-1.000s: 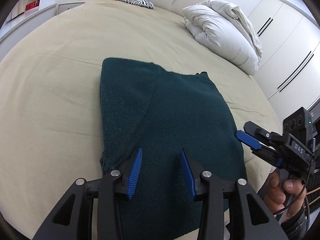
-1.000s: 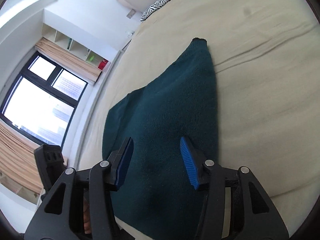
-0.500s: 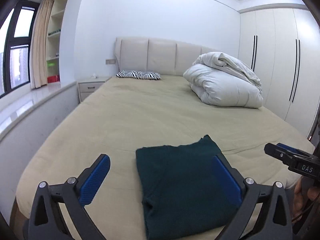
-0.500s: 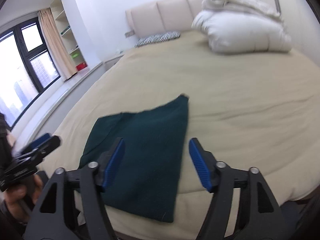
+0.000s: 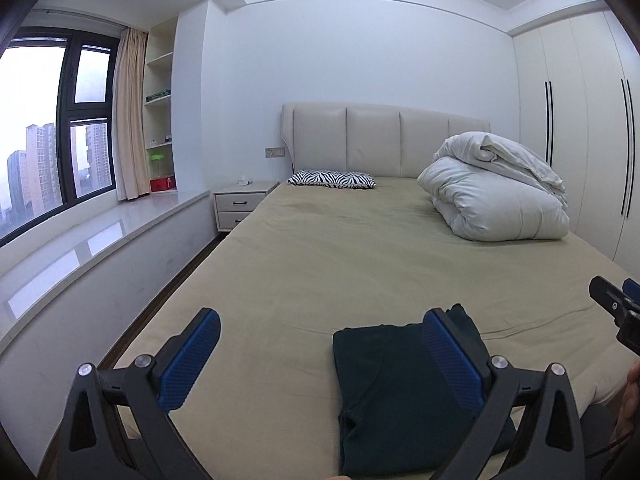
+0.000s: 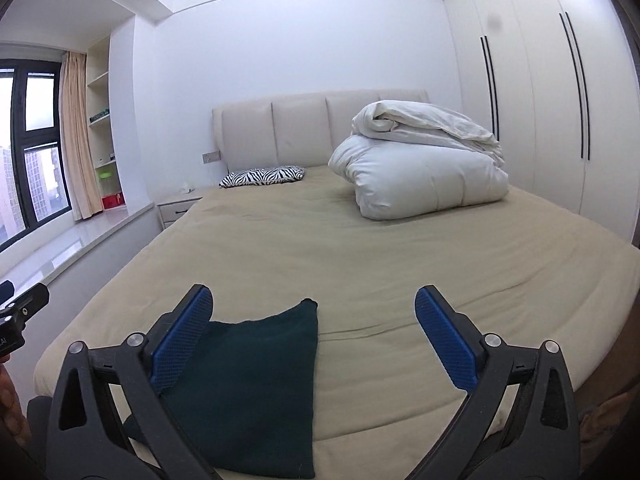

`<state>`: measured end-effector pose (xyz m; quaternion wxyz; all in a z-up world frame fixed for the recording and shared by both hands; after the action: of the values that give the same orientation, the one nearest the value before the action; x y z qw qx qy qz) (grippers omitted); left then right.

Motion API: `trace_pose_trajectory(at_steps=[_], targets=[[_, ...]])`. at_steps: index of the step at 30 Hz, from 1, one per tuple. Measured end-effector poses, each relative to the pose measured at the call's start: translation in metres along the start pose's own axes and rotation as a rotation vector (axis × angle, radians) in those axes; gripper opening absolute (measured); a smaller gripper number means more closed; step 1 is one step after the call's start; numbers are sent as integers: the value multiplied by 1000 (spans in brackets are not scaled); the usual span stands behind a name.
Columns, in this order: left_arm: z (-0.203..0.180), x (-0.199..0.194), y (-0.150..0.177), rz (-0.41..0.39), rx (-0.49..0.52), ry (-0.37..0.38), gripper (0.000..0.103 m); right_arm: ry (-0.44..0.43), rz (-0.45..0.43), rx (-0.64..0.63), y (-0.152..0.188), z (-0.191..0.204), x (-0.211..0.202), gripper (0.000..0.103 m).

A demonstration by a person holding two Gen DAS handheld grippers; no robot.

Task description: Fold small clothes

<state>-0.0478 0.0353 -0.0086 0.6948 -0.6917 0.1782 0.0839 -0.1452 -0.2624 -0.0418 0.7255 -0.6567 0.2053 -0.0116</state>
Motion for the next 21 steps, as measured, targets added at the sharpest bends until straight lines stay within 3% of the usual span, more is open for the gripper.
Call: trace_pose_trajectory(at_steps=[8,12,21], targets=[[4,21,24,117,-11,11,103,-37,108,-40,6,17,6,103],[2,27,36,152,59,-46,103,-22,175,-46,22,22,20,103],[-13,50,69,299,36,21,103,43,350,-71,56,25,57,103]])
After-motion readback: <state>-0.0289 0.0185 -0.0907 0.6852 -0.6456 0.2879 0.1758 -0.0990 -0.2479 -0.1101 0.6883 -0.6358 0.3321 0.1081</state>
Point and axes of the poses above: each gripper's, at about its wrist camera, not at the fingertips, and x roughly the way its jaws point, z to its left, y to its underside, the point moved 5 cm from there along x, roughly the way its jaws point, and after that the axes turned 2 degrees about y, right-handed, at the moved point
